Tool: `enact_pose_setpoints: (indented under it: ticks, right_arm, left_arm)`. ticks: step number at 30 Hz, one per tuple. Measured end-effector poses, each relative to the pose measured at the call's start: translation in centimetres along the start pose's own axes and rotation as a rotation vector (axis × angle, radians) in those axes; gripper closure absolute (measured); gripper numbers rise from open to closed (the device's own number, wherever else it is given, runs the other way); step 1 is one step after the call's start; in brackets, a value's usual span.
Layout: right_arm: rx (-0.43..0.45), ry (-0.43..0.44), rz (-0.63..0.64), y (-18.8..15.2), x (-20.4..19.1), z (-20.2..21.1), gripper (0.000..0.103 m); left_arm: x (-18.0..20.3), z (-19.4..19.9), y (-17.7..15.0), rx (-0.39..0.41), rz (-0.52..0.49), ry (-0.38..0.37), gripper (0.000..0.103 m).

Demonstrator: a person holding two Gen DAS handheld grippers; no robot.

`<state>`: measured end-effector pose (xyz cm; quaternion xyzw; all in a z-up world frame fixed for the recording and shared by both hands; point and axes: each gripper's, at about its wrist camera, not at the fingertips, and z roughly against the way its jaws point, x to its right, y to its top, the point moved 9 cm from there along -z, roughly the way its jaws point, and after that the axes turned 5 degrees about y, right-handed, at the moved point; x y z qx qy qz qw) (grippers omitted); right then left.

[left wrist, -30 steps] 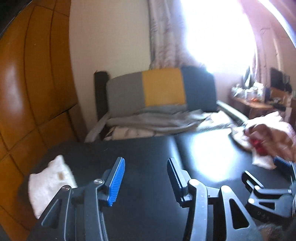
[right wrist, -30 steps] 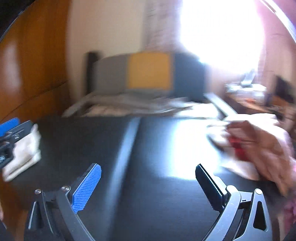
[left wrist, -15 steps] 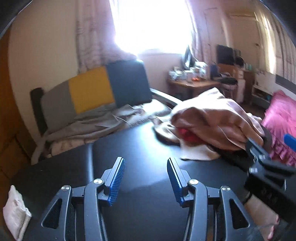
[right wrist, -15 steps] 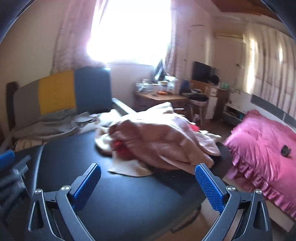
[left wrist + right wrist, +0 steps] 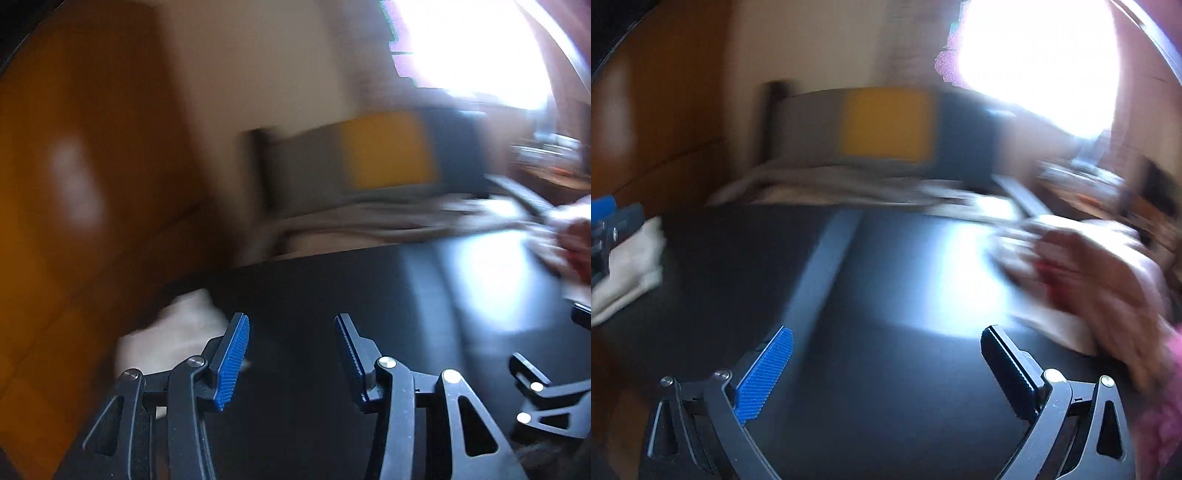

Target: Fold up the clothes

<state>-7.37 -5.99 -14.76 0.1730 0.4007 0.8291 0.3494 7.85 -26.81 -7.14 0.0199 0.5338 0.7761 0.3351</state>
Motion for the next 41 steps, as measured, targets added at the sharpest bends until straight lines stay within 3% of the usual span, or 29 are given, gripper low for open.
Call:
enact_pose_setpoints:
  ticks: [3,5,8,13,17,24,41]
  right_arm:
    - [-0.004,0.214,0.108,2.6,-11.7,-3.1,0.0]
    - [0.015,0.349,0.172,4.6,-19.8,-3.9,0.0]
    - [0.038,0.429,0.255,6.4,-28.8,-4.0,0.0]
    - [0.041,0.471,0.331,7.1,-36.7,-3.5,0.0]
    - [0.059,0.458,0.373,7.6,-39.1,-2.9,0.0]
    - [0.053,0.477,0.374,7.5,-40.0,-2.8,0.0]
    - [0.062,0.464,0.353,7.4,-38.5,-2.5,0.0]
  left_arm:
    - [-11.5,-2.9,-3.0,-0.096,0.144,0.217,0.054]
    - [-15.9,-3.7,-4.6,-0.143,0.223,0.28,0.055]
    - [-21.3,-4.3,-7.0,-0.208,0.335,0.35,0.055]
    - [-24.8,-5.3,-9.6,-0.266,0.389,0.412,0.055]
    - [-25.1,-6.4,-10.4,-0.304,0.432,0.403,0.055]
    - [-26.1,-6.4,-10.5,-0.3,0.489,0.396,0.055]
    - [-25.2,-5.9,-10.1,-0.282,0.508,0.345,0.057]
